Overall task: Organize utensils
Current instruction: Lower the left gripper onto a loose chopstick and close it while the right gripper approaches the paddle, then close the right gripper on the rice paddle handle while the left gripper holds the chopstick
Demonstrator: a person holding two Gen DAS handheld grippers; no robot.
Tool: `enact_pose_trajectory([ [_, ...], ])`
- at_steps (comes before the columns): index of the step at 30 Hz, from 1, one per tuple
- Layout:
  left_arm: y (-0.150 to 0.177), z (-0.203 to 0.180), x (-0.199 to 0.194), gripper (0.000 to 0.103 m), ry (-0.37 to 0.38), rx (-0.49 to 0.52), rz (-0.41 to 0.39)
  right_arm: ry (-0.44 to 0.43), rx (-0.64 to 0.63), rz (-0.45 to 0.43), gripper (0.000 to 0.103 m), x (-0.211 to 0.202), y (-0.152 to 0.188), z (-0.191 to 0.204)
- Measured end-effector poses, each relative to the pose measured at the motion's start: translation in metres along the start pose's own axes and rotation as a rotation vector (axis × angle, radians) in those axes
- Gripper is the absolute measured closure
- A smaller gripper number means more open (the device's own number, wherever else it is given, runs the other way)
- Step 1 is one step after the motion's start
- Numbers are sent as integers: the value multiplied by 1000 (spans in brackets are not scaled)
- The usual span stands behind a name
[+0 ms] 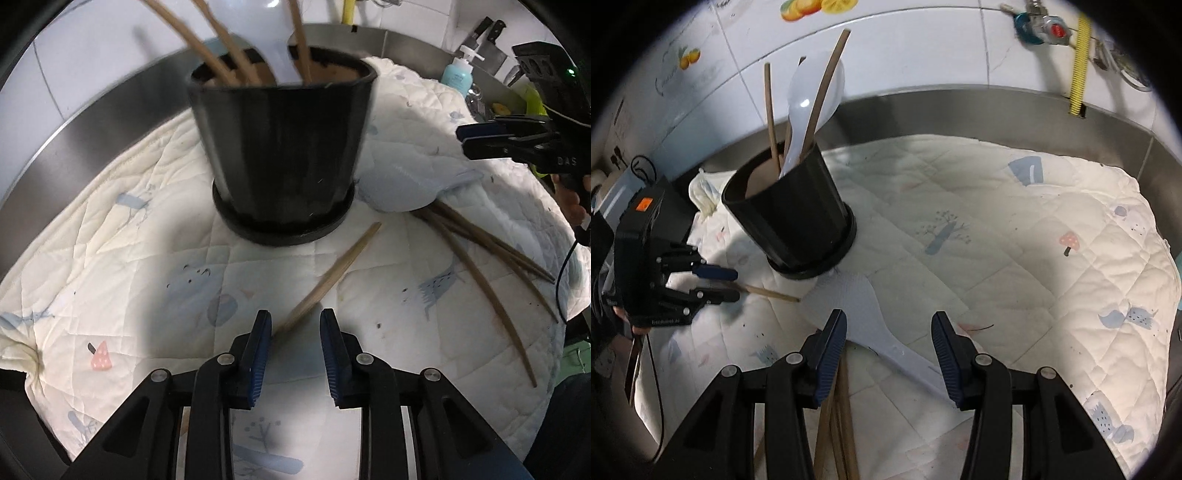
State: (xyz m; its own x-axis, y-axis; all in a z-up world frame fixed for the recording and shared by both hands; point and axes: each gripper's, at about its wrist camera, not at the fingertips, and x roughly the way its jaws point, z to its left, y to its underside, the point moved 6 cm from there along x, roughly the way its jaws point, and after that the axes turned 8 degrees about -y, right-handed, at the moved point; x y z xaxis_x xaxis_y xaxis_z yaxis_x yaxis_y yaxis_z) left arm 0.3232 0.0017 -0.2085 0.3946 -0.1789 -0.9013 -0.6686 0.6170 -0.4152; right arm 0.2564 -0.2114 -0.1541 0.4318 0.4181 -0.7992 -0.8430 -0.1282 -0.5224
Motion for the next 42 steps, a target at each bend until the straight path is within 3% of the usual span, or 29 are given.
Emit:
enact_pose_trajectory([
  [12, 9, -1, 4, 77, 36, 27, 53, -1, -20, 49, 50, 13, 3, -6],
  [21, 17, 5, 2, 78, -14, 104, 61, -6, -72, 104, 50, 25, 12, -2],
  [28, 14, 6, 2, 86, -35, 38, 66, -54, -134, 172, 50, 42, 13, 9],
  [33, 17, 1, -4, 88, 4, -47, 98, -87, -201, 233, 38, 56, 9, 16],
  [42, 32, -23, -17, 94, 66, -70, 106, -145, -265, 294, 37, 69, 3, 25],
])
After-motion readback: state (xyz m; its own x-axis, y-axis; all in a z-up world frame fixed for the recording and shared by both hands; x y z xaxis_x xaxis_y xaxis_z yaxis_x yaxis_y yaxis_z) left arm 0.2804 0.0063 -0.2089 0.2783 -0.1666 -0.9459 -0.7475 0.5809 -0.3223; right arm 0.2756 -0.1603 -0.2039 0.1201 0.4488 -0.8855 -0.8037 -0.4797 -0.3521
